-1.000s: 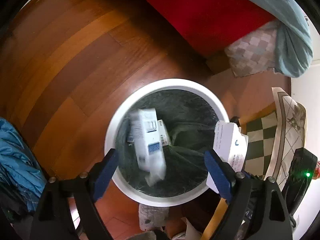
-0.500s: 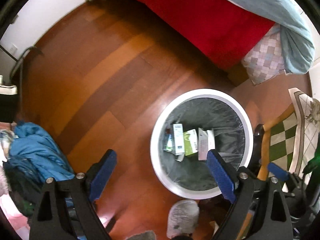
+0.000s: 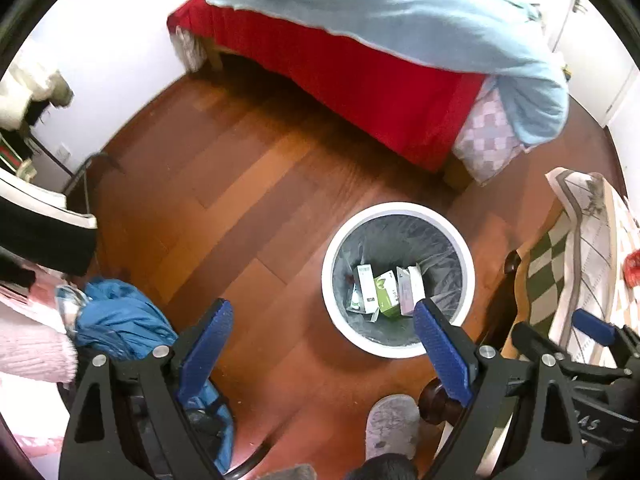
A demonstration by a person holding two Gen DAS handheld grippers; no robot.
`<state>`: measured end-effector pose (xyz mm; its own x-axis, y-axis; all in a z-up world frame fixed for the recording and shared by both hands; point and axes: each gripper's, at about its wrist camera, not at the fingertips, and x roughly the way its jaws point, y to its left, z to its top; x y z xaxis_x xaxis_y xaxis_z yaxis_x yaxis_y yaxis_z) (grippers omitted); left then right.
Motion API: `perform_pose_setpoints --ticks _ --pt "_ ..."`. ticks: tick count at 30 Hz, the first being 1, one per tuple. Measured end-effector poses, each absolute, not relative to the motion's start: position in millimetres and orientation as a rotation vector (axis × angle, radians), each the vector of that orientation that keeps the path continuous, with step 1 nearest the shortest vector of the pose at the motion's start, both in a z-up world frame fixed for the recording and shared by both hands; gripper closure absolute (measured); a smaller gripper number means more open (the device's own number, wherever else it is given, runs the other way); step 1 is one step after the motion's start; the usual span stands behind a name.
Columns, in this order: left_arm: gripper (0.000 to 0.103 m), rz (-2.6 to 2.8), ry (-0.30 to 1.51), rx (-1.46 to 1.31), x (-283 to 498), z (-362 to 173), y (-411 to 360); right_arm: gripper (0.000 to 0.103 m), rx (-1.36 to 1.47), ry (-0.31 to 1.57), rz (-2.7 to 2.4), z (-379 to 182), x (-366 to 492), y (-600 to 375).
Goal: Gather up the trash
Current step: 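Grasp the banana peel with the left tool while the right tool grasps the yellow cigarette pack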
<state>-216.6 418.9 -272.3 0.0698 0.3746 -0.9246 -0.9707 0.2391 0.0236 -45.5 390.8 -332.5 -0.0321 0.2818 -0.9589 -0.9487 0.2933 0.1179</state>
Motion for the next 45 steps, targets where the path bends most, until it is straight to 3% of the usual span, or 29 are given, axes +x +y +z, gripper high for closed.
perform_pose_setpoints --ticks 11,19,25,35,37,40,41,42,45 --pt "0.011 1.211 0.909 -0.602 -202 -179 341 0.002 -0.513 1.115 1.189 -219 -23 296" --pt "0.011 1.033 0.862 -0.554 -117 -154 262 0.002 -0.293 1.097 1.082 -167 49 172" --pt "0.011 0.813 0.956 -0.587 -16 -188 194 0.002 -0.206 1.122 0.869 -170 134 59" --pt "0.013 0.599 1.185 -0.92 107 -317 107 0.002 -0.046 1.248 0.429 -238 286 -110" --pt "0.031 0.614 1.203 -0.967 115 -332 100 0.002 -0.013 1.279 0.371 -259 310 -129" --pt "0.049 0.664 1.195 -0.969 116 -339 91 0.002 0.035 1.312 0.308 -288 336 -138" --pt "0.059 0.678 1.174 -0.948 117 -337 89 0.002 0.045 1.319 0.3 -295 342 -137" --pt "0.079 0.687 1.173 -0.922 119 -336 87 0.002 0.051 1.331 0.287 -304 349 -134" --pt "0.089 0.703 1.18 -0.892 119 -337 86 0.002 0.052 1.35 0.266 -323 361 -121"
